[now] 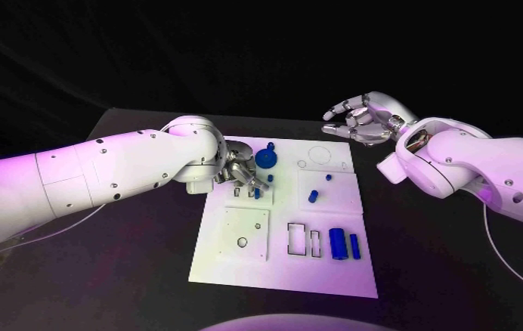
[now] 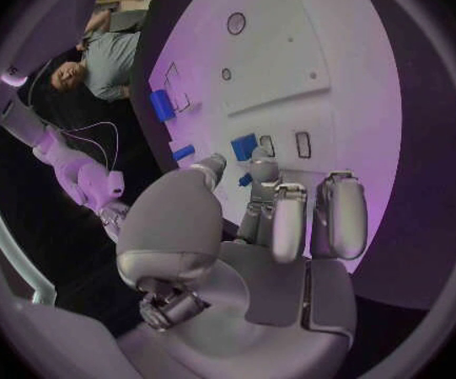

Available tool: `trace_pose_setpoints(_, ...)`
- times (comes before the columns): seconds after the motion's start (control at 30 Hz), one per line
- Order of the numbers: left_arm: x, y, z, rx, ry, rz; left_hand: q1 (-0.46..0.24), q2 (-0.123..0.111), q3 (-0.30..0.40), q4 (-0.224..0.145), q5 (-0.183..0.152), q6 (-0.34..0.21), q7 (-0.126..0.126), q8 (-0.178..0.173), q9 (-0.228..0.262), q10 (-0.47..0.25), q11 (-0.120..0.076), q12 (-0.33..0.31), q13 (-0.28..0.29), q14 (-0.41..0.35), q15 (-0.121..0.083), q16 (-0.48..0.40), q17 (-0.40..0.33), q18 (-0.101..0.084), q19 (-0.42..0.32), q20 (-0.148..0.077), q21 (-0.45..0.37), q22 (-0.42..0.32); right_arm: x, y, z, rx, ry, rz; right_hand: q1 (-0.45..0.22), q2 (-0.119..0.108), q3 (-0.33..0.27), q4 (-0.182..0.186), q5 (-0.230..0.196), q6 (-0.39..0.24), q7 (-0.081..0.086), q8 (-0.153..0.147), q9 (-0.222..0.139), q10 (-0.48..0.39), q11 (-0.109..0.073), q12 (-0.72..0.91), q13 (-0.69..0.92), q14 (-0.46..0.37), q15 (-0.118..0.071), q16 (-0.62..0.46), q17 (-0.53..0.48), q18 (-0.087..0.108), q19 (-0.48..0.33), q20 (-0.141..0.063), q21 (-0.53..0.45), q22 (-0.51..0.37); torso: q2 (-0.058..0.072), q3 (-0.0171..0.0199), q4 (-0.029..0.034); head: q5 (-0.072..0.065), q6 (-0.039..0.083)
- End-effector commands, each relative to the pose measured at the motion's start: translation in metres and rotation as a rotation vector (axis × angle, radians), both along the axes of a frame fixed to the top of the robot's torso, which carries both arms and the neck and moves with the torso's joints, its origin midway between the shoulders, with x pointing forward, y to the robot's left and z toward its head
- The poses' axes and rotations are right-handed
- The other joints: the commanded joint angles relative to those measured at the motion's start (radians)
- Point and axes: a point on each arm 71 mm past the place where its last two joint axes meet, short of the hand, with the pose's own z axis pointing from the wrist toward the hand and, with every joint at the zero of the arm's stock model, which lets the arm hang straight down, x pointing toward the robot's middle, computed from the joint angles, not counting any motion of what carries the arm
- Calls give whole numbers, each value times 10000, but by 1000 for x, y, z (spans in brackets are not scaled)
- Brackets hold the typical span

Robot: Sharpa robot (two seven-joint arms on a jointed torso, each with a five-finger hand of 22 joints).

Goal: Assemble the parts on the task board

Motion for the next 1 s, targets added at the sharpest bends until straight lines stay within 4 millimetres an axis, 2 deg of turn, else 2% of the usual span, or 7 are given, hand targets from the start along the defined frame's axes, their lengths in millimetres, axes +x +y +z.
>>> trace_pose_setpoints(0.03,-2,-2,-2,112,190,-181,2,51,-8,-6,-18,-33,-39,63,16,-80,-11,17,13,801,-72,44,1928,-202,79,-21,42,11,-1,2,-1,-137,44,182,-43,2,-43,26,31,52,-21,51,15,-53,-8,-33,-8,763,-52,-61,1534,80,323,1,-26,1880,1,2,-1,-7,-28)
trace_pose_setpoints(0.7,-3,-3,-5,182,357,-261,489,298,356,-30,-16,-208,-54,216,239,-148,-29,79,30,803,-88,54,1942,-205,74,-35,59,50,-2,4,-3,-142,172,301,-20,57,-25,33,63,59,-24,62,16,-43,-13,-29,-3,764,-56,-62,1536,83,317,-1,-39,1872,-7,15,-5,-12,-125)
trace_pose_setpoints(1.0,-3,-4,-5,131,350,-228,902,448,949,-49,-15,-305,-76,266,360,-182,-52,109,28,804,-107,56,1946,-206,70,-45,67,74,-2,4,-4,-153,219,321,-10,71,-18,32,74,60,-24,64,16,-41,-14,-29,-4,760,-57,-68,1521,84,315,-2,-42,1871,-8,14,-1,-19,-141)
